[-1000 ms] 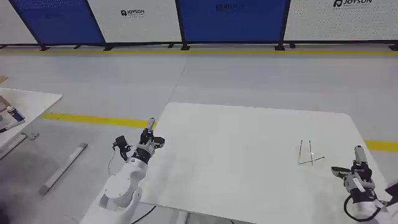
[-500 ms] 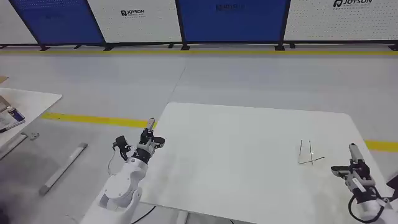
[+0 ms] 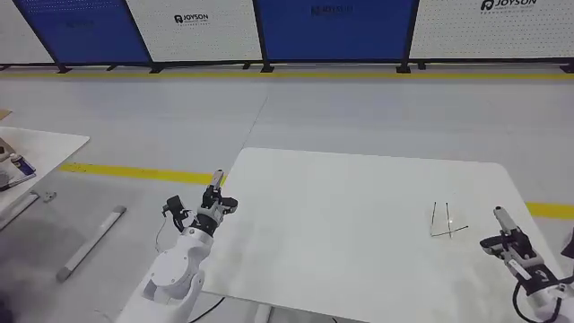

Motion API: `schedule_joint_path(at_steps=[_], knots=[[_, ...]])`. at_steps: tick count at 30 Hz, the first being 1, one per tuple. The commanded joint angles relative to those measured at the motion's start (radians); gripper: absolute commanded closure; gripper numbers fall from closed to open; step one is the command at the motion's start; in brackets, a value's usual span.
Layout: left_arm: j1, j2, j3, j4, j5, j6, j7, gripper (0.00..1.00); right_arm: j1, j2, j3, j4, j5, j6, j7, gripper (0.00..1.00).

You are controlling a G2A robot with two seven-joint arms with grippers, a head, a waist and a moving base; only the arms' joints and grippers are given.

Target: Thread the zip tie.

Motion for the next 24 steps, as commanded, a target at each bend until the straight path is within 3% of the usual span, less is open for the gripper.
schedule_joint_path(at_steps=[1, 4, 9, 14, 20, 22, 24], knots=[[0.0, 0.0, 0.0, 0.0, 0.0, 0.0, 0.0, 0.0, 0.0, 0.0, 0.0, 0.0, 0.0, 0.0, 0.0, 0.0], [0.0, 0.0, 0.0, 0.0, 0.0, 0.0, 0.0, 0.0, 0.009, 0.003, -0.004, 0.006, -0.031, 0.017, 0.024, 0.0], [0.0, 0.0, 0.0, 0.0, 0.0, 0.0, 0.0, 0.0, 0.083, 0.028, 0.025, 0.04, -0.105, -0.016, 0.307, 0.0], [0.0, 0.0, 0.0, 0.0, 0.0, 0.0, 0.0, 0.0, 0.183, 0.048, 0.043, 0.079, -0.148, -0.011, 0.471, 0.0], [0.0, 0.0, 0.0, 0.0, 0.0, 0.0, 0.0, 0.0, 0.326, 0.069, -0.038, 0.135, -0.32, -0.013, 0.646, 0.0], [0.0, 0.0, 0.0, 0.0, 0.0, 0.0, 0.0, 0.0, 0.371, 0.072, -0.064, 0.166, -0.362, 0.003, 0.646, 0.0], [0.0, 0.0, 0.0, 0.0, 0.0, 0.0, 0.0, 0.0, 0.371, 0.072, -0.064, 0.166, -0.362, 0.003, 0.646, 0.0]])
